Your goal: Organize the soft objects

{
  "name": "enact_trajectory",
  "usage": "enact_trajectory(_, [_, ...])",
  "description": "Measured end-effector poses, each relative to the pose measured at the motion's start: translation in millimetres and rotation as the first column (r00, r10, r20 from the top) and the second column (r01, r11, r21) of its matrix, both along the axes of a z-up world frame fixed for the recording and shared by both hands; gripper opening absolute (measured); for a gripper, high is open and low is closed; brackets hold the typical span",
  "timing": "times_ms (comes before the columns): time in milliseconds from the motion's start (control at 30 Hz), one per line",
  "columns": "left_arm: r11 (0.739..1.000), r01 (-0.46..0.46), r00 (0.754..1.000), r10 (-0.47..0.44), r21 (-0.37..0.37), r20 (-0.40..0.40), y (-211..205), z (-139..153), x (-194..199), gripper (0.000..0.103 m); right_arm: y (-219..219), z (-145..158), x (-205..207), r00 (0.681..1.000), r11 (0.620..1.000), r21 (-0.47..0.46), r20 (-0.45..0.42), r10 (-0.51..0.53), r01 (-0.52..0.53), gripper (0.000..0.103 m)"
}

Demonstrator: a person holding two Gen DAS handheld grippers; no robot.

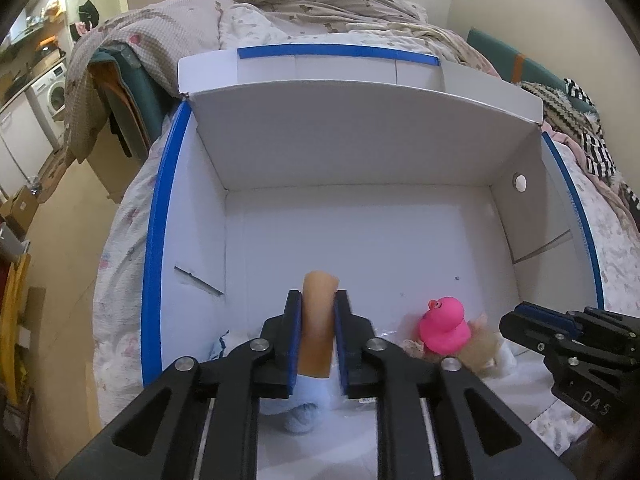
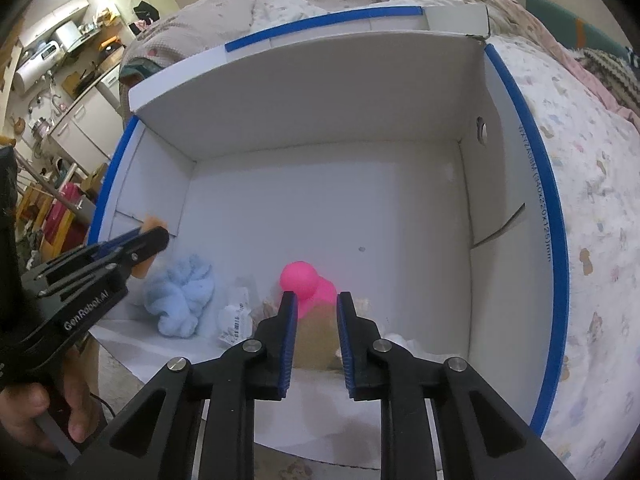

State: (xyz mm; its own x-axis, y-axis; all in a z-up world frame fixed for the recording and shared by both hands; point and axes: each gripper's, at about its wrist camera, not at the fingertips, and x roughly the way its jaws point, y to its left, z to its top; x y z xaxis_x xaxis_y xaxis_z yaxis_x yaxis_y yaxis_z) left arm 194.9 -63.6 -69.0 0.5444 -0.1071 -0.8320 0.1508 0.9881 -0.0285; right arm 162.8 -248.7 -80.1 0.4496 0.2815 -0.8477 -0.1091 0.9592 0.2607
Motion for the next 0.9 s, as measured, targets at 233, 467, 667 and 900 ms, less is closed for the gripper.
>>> enact_trajectory(233, [1.000,0.006,1.000,-0.006,0.013,0.002,-3.6,0.6,-2.3,0.045,1.5,4.0,-0.1,1.000,1.000,0.011,0.018,0.002,-0.003,0.021])
enact_trajectory(467, [1.000,-0.023,0.997,0.022,0.015,0.068,1.7,14.2,-8.5,0.062,-0.8,5.1,-0.4,1.000,1.000,0.019,0.021,-0.016,0.015,0.021])
enact_trajectory(667, [0.999,-0.043,0.997,0.043,-0.001,0.071,9.8,20.0,-10.8,0.062,0.7,10.0,0.8,0.999,0.999,0.036,0.033,-0.028,0.027,0.031])
enact_trajectory(900, [0.997,-0.077,0.993,0.078,-0.016,0.083,23.5,32.0,-22.5,0.062,1.8,17.9,-1.8,0.996,0.996,0.062,0.062,-0.066,0.062,0.074])
